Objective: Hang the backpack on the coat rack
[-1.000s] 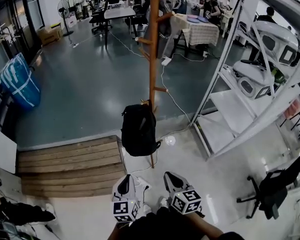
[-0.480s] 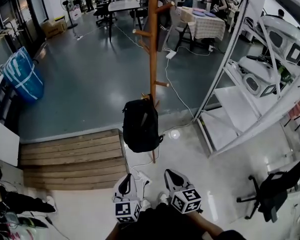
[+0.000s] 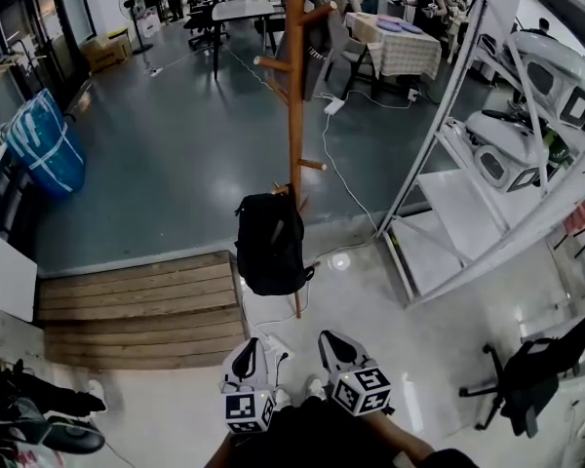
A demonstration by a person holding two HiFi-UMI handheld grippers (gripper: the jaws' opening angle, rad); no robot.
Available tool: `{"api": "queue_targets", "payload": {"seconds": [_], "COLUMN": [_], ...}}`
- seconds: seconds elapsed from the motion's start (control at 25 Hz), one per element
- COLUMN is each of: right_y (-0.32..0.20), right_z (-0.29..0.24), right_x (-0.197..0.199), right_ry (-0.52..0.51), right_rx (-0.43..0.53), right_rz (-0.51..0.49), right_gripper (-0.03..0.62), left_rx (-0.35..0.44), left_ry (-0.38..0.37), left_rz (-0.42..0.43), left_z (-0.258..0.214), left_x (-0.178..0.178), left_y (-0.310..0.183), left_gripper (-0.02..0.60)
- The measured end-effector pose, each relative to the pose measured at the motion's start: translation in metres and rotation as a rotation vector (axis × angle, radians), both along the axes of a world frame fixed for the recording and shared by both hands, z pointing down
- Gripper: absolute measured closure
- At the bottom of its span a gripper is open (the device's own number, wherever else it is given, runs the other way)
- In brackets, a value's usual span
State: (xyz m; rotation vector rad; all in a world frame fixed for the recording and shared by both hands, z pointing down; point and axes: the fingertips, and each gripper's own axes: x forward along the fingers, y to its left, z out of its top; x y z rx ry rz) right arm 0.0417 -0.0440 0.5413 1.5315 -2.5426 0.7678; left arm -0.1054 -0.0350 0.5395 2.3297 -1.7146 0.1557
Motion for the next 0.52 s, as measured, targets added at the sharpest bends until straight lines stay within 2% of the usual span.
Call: {"api": "queue_targets", "payload": {"seconds": [0.52], "right_y": [-0.0044], "right_z": [0.0003], "right_x": [0.0034], "right_ry": [-0.021], "right_rx": [0.006], "right_rz": [-0.003], "right_gripper": [0.583], "left_rx": [-0.005], "left_ry": [-0.001], "left_rz": [0.009], "left_z": [0.0032], "left_x": [0.0065], "left_y": [-0.0049], "left_gripper": [0.561]}}
